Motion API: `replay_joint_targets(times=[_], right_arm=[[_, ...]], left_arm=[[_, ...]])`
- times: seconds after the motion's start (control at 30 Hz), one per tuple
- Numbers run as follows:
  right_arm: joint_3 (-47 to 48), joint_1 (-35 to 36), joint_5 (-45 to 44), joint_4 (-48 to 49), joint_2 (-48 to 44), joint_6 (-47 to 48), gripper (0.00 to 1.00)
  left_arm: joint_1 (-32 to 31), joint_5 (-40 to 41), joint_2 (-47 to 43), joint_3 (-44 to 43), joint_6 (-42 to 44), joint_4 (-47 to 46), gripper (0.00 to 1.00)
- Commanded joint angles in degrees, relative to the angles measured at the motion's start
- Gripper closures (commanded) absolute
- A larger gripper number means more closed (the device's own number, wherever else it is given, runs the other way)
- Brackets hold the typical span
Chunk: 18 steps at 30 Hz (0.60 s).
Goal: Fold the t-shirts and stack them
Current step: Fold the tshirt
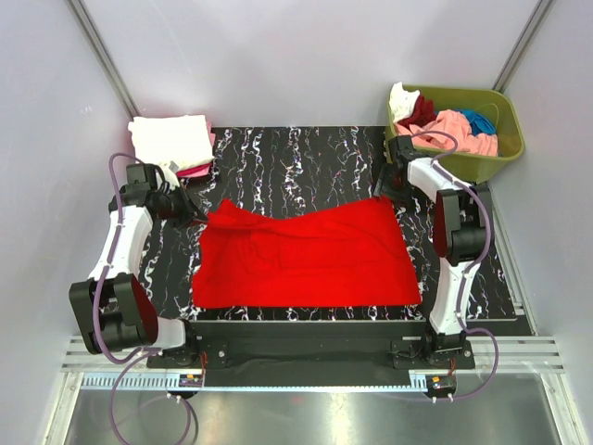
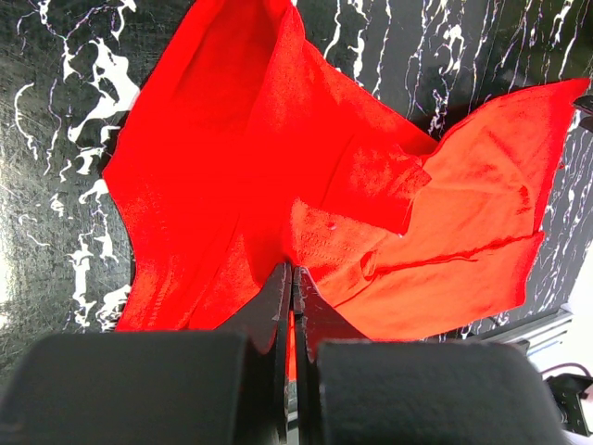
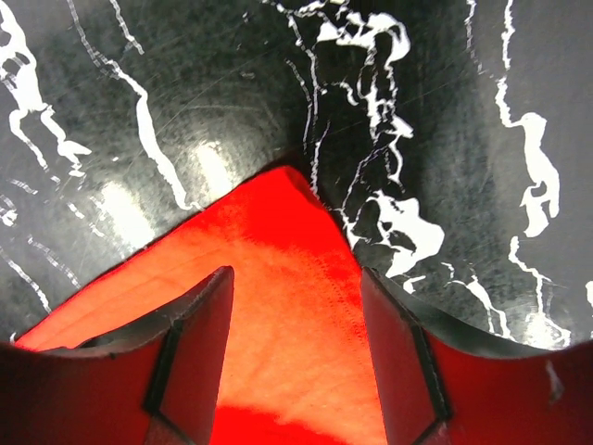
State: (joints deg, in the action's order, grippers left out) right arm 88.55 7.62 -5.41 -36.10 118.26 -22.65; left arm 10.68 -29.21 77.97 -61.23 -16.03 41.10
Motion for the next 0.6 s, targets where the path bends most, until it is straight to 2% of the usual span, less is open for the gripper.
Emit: replay_joint_targets(times=[0.0, 0.27, 0.47, 0.5, 0.57], right_arm=[[7.3, -1.6, -4.8, 8.8, 3.7, 2.9, 0.36], [14.7, -0.9, -5.0, 6.3, 11.3, 3.4, 0.43], [15.8, -0.3, -6.9, 5.9, 13.4, 3.1, 0.5], [15.9, -0.3, -7.0, 6.2, 13.6, 2.9, 0.52], [17.8, -0.3, -7.2, 4.6, 14.7, 2.9, 0.7]], left_arm=[[0.4, -0.1, -1.9, 1.1, 0.6, -1.1, 1.0], [0.4, -0.4, -1.8, 1.6, 0.6, -1.7, 1.0], [0.4, -0.6, -1.9, 1.6, 0.8, -1.7, 1.0], [0.4, -0.6, -1.9, 1.5, 0.8, -1.6, 1.0], [0.4, -0.2, -2.4, 1.4, 0.7, -1.6, 1.0]])
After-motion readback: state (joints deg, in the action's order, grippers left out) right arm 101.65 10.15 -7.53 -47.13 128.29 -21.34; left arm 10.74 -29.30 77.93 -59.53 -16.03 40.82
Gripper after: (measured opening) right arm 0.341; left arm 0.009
